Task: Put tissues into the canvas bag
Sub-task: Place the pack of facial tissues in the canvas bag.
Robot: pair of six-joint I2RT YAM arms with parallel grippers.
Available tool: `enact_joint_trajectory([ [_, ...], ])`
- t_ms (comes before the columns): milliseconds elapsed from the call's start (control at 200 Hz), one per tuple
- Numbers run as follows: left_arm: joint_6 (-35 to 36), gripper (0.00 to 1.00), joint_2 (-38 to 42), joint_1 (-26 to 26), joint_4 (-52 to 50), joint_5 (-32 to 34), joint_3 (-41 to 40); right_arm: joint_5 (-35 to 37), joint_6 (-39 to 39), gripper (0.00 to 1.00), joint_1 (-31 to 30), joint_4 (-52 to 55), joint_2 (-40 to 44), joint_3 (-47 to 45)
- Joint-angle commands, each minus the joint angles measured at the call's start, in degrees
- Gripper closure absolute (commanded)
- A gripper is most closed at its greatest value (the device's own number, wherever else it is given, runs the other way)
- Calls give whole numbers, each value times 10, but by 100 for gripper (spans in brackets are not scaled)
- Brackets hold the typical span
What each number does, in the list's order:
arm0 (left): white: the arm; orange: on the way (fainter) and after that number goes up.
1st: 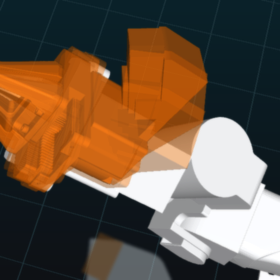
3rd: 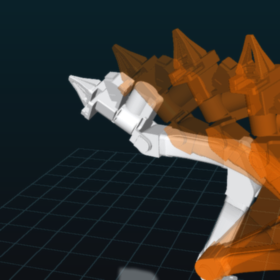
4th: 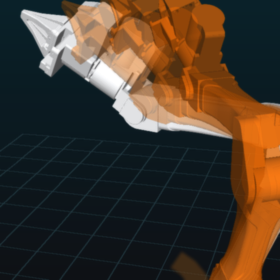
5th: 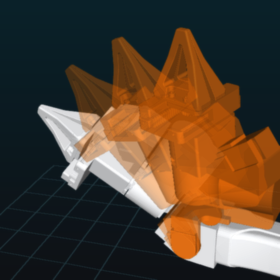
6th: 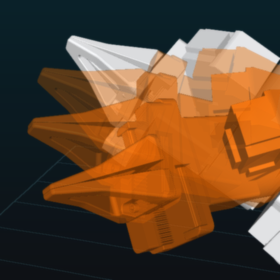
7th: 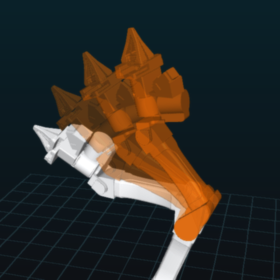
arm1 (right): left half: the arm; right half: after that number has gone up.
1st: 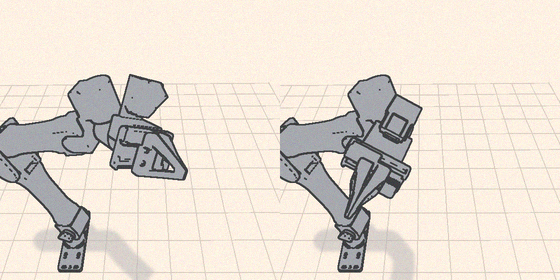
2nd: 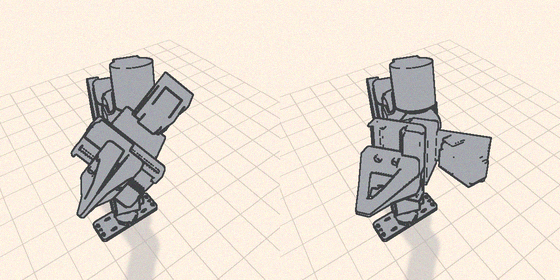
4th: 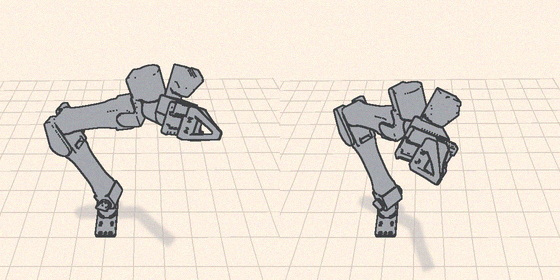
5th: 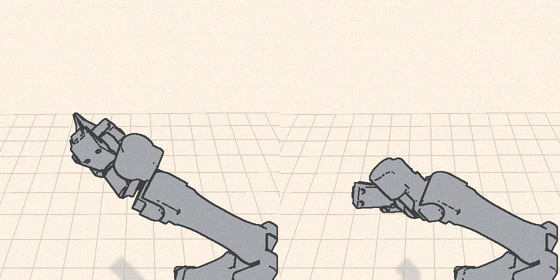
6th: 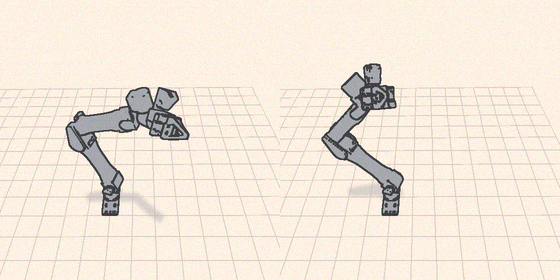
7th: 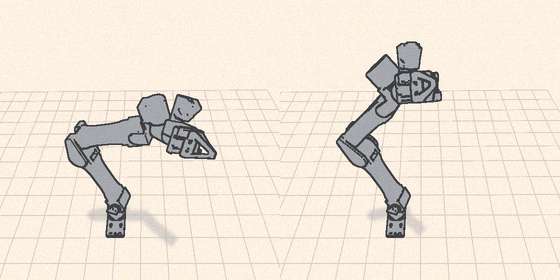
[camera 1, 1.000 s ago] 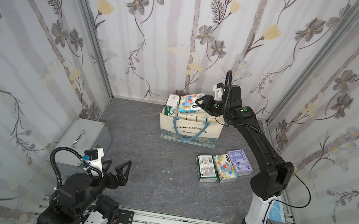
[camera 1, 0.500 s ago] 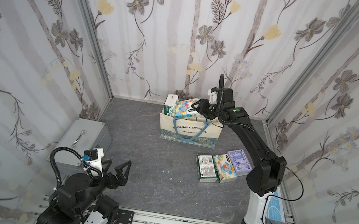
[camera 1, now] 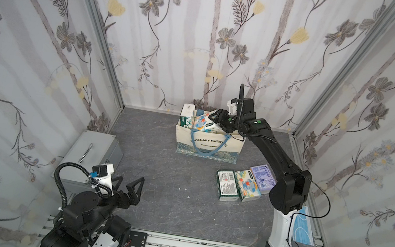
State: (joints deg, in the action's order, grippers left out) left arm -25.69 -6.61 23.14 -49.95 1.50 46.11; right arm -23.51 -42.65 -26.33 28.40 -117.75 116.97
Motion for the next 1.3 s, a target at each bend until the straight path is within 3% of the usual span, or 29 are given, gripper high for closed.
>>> enact_joint_trajectory([
  [0,0,0,6,-1,9,9,-1,-19,-12,34,-2,-26,-6,8],
  [1294,1,0,16,-1,9,12,-1,-66,13,24,-22,11,-43,80],
])
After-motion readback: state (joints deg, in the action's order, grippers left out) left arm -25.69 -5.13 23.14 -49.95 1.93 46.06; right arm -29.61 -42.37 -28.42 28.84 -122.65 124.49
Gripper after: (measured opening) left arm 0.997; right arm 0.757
